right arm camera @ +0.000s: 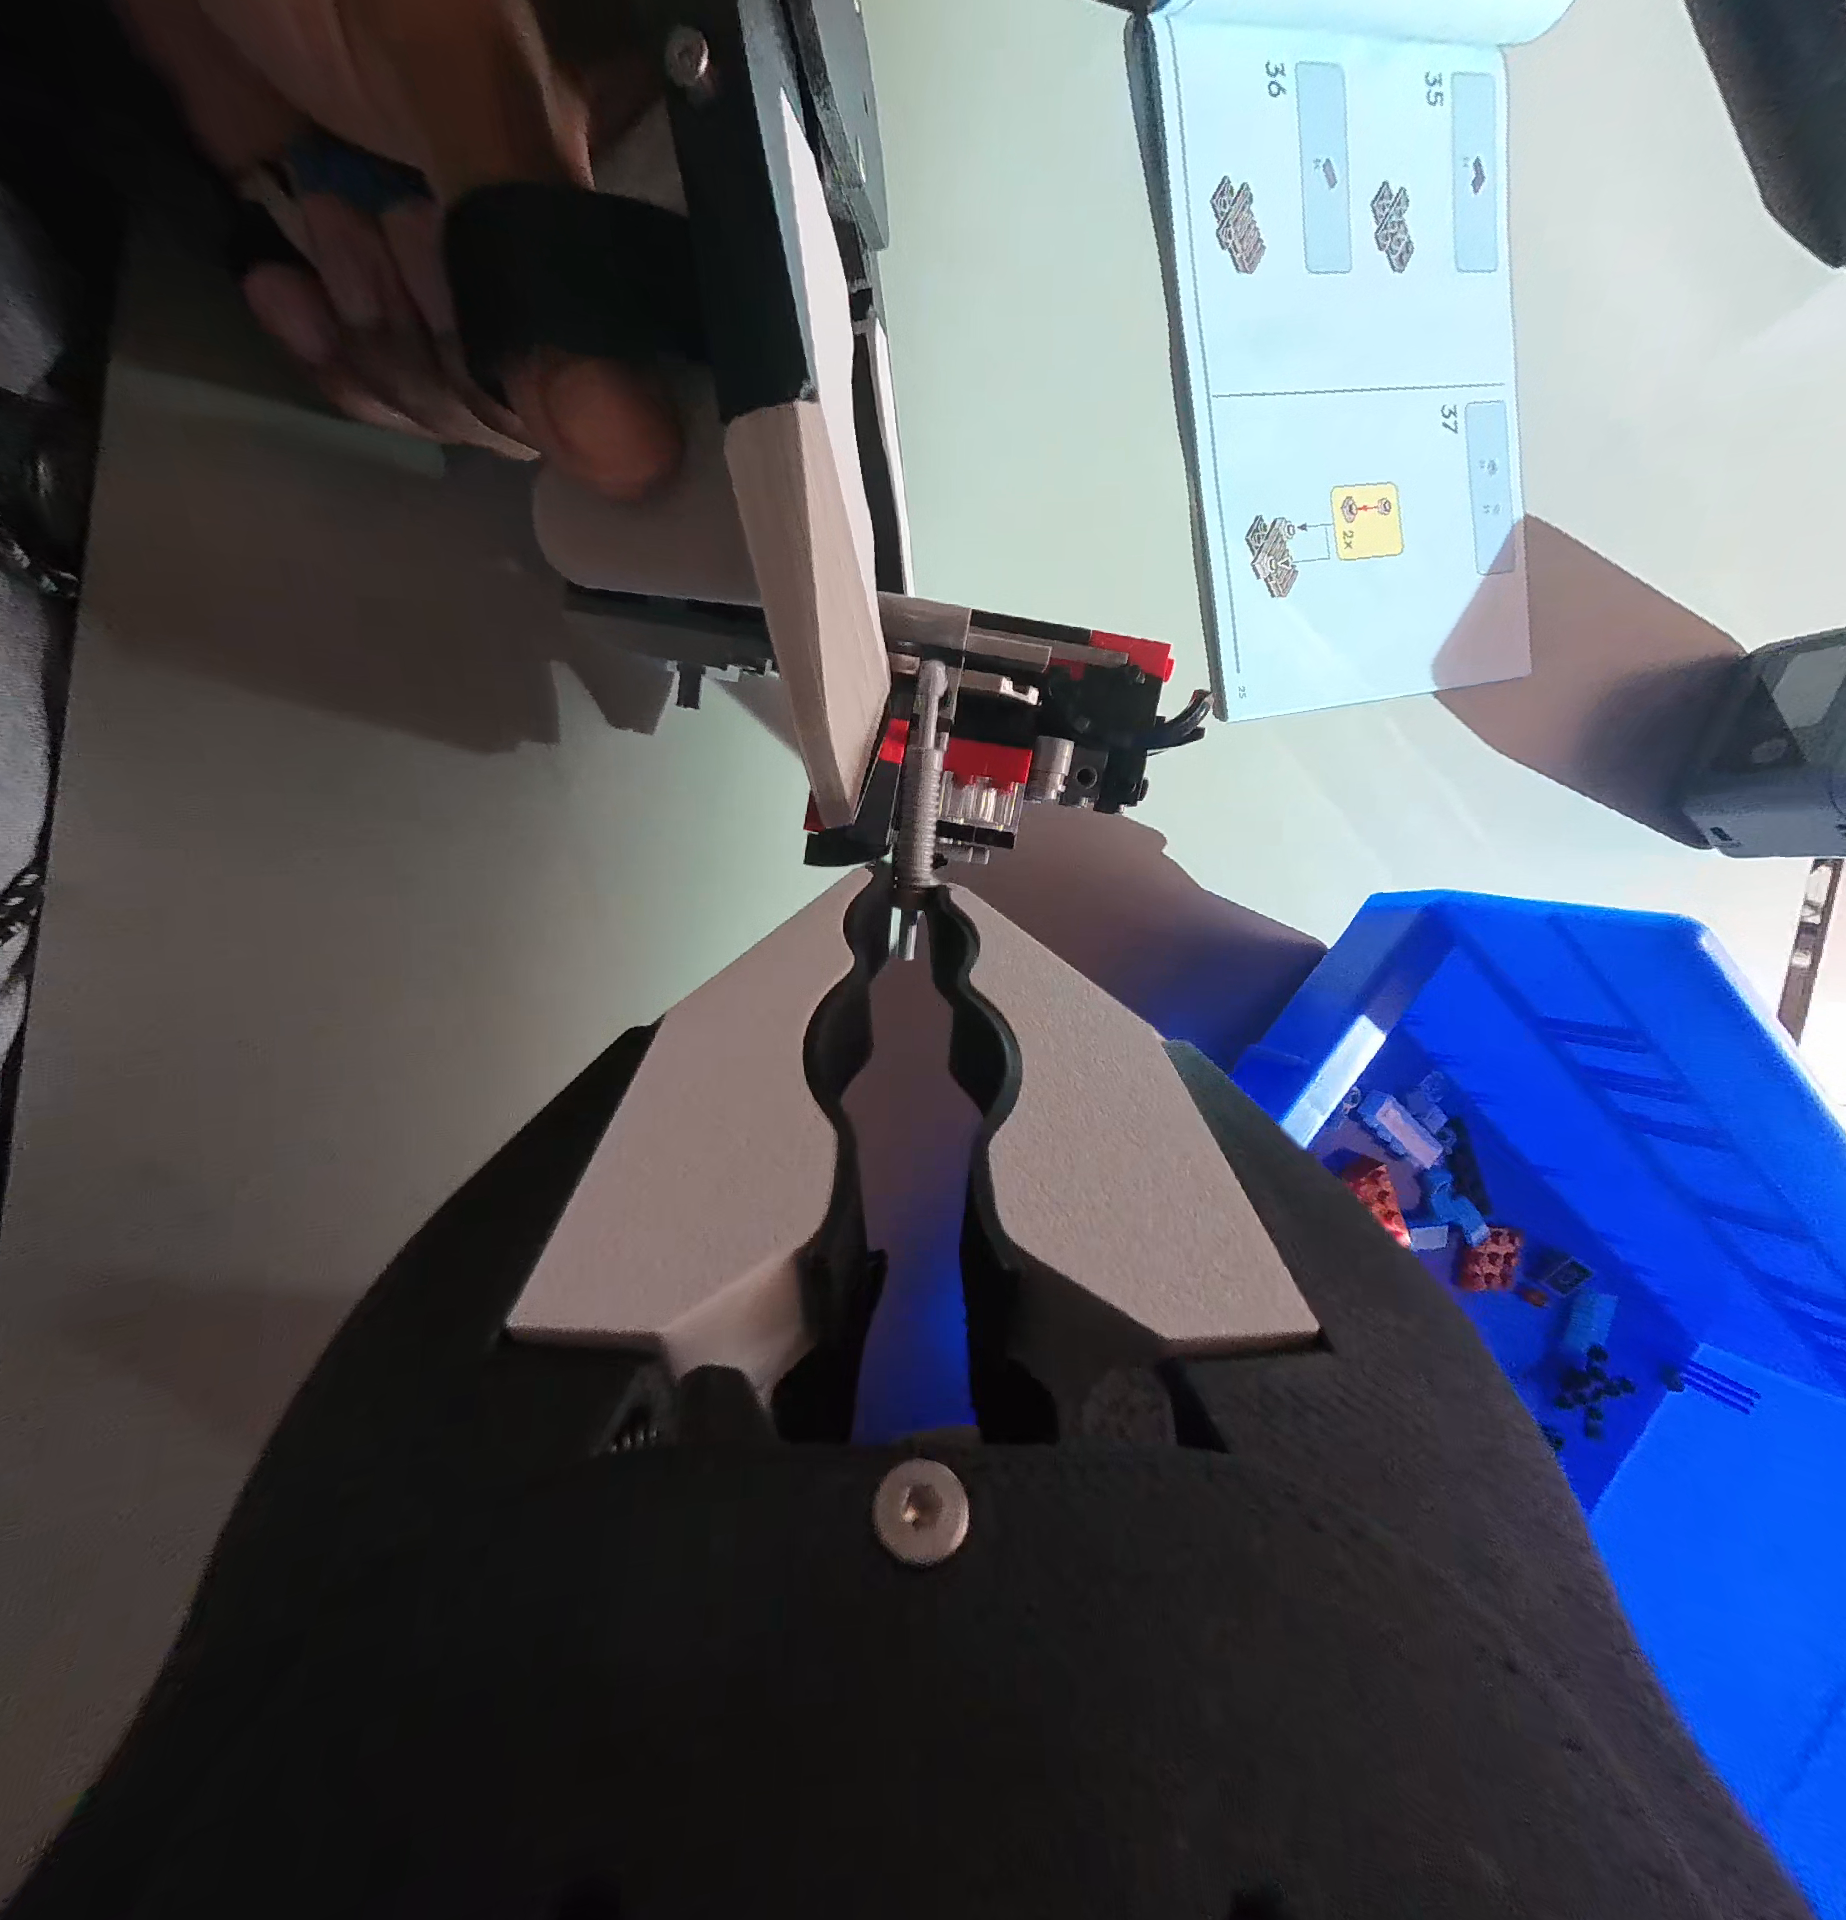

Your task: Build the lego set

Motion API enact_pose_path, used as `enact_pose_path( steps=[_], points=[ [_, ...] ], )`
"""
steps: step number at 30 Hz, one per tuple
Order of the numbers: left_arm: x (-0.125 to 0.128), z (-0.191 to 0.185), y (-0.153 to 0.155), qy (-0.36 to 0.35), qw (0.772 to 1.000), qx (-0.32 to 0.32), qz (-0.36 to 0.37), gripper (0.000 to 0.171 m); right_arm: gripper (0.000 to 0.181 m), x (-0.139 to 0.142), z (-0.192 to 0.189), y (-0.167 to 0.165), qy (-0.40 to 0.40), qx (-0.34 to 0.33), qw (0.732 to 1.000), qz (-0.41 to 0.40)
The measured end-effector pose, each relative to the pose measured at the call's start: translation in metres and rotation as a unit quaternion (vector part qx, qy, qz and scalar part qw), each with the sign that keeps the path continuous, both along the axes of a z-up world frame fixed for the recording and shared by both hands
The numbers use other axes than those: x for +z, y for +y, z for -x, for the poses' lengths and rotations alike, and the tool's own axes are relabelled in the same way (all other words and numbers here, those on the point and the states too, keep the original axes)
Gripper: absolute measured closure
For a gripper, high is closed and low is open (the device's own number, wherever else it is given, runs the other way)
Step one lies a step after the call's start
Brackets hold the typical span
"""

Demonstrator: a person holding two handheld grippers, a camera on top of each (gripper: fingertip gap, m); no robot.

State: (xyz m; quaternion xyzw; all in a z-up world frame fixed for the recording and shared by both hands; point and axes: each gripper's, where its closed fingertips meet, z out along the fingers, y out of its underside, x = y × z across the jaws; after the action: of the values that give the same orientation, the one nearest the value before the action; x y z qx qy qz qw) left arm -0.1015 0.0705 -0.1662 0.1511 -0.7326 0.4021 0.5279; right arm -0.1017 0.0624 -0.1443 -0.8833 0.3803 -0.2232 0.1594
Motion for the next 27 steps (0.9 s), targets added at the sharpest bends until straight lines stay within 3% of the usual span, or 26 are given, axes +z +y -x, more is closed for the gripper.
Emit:
enact_pose_path(
  steps=[27],
  points=[
    [0.0052,-0.0047,0.0015,0.033,0.999,0.001,0.005,0.119,0.17,-0.0016,-0.0067,0.0048,-0.014,-0.015,0.999,-0.038]
  ],
)
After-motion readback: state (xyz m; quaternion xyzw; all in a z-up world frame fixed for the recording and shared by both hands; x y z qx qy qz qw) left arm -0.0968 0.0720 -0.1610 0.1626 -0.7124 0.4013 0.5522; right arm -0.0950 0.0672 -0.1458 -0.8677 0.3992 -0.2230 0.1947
